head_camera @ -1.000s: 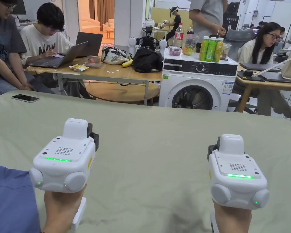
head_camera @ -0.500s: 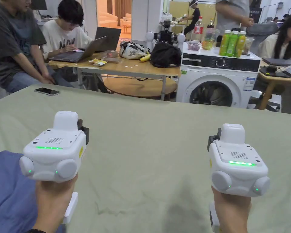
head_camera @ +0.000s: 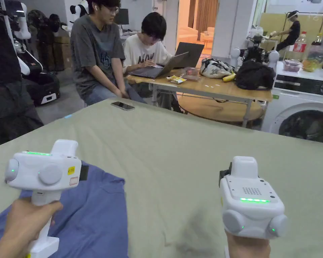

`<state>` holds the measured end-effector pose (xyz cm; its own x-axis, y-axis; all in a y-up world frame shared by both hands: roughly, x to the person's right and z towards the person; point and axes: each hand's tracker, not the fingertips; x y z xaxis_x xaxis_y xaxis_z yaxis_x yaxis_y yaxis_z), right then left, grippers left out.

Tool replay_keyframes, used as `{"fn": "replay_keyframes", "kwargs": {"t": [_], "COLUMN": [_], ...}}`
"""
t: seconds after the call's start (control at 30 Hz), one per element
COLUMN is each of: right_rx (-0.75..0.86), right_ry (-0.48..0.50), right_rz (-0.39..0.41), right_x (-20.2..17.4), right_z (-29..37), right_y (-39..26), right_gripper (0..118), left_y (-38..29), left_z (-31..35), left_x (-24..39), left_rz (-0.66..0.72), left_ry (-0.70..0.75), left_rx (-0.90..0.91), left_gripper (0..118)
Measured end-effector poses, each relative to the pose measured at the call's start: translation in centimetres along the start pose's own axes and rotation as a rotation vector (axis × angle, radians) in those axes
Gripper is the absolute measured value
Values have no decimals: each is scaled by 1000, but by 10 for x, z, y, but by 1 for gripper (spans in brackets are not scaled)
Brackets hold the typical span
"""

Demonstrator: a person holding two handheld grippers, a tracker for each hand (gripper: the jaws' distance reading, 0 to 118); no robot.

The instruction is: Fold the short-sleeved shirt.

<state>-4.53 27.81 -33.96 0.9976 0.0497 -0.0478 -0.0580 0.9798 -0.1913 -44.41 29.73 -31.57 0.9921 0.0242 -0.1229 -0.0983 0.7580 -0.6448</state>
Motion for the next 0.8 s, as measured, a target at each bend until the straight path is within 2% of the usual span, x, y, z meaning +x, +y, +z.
{"fn": "replay_keyframes", "kwargs": {"t": [0.1,0.17,0.2,0.3,0.4,0.43,0.5,0.53,0.63,0.67,0.7,0.8], "right_rx": [-12,-16,-19,-31,-41,-44,-46,-49,-62,-64,-68,-81], "right_ry": [29,39,43,54,53,53,45,40,35,37,37,46], "right_rz": [30,48,52,59,68,70,71,67,46,38,35,27], "right_x": [-12,-19,-21,-24,-23,-21,-17,-15,-8,-7,-7,-9], "right_z": [-10,-12,-13,-15,-15,-15,-16,-16,-19,-20,-21,-16], "right_y": [-9,-14,-16,-20,-22,-23,-23,-22,-21,-22,-22,-19], "right_gripper": [0,0,0,0,0,0,0,0,0,0,0,0], "left_y": [-11,-17,-20,-27,-41,-47,-61,-65,-64,-66,-68,-72], "left_z": [-14,-25,-30,-51,-83,-94,-129,-132,-118,-116,-113,-109], "left_x": [-25,-38,-41,-44,-40,-37,-34,-29,-4,2,6,4], "left_rz": [60,85,89,128,201,215,156,87,-12,-53,-76,-67], "left_ry": [-82,-105,-101,-71,-86,-73,-67,-13,73,68,51,68], "left_rx": [-142,-215,-227,-263,-318,-361,-428,-407,-331,-307,-286,-262], "left_gripper": [3,36,48,55,75,78,78,78,79,75,65,7]}}
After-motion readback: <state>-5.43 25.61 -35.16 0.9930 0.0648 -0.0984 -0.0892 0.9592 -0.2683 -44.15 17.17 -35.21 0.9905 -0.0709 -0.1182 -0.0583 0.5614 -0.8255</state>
